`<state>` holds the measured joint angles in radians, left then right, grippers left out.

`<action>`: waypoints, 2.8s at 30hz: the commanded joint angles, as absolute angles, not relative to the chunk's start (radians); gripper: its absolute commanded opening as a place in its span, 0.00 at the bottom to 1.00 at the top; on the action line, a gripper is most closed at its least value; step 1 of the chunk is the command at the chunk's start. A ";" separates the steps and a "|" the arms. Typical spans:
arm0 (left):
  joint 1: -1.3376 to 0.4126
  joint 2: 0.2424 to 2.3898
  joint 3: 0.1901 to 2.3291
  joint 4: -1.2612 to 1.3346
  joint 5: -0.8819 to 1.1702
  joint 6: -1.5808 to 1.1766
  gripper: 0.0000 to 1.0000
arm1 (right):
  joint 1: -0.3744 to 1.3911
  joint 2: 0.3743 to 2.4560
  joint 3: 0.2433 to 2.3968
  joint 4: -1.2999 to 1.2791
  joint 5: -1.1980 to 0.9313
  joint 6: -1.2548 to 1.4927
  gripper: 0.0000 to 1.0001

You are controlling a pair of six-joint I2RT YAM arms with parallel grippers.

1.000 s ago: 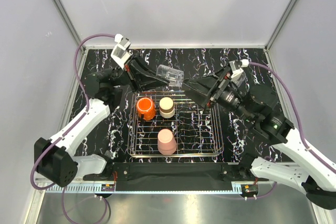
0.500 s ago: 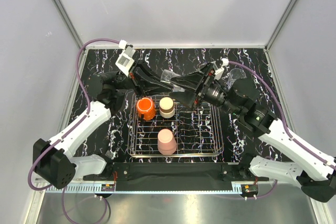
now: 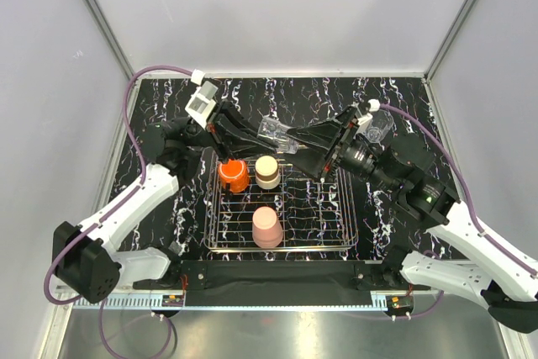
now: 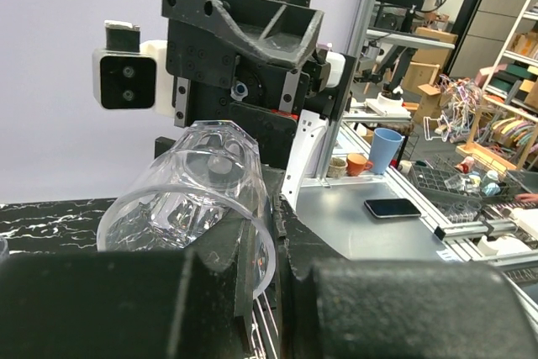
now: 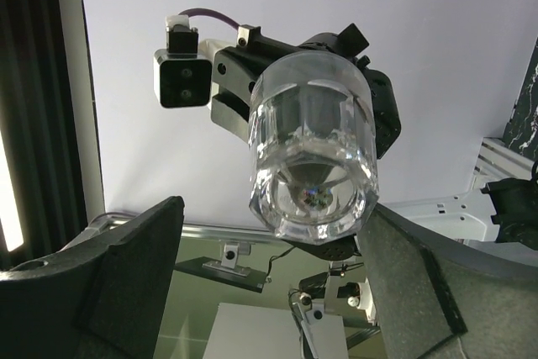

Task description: Load the cups into the dish rack

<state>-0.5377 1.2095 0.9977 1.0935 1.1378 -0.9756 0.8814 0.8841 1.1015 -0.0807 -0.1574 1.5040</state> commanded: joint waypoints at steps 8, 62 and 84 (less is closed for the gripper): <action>-0.563 1.160 0.989 1.140 1.177 -0.930 0.00 | 0.877 0.888 1.081 -0.078 -0.120 1.531 0.86; -0.580 0.982 1.201 -0.195 0.152 -0.160 0.99 | 0.732 1.324 1.461 -1.611 0.063 0.828 0.00; -0.575 0.994 1.206 -0.198 0.169 -0.178 0.99 | 0.698 1.353 1.029 -1.273 -0.028 0.813 0.00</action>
<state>-0.5797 1.0012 1.1595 -0.2394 0.1741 -0.1738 0.7025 1.3109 1.0866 -1.3449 -0.0132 0.8230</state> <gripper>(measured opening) 0.991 0.575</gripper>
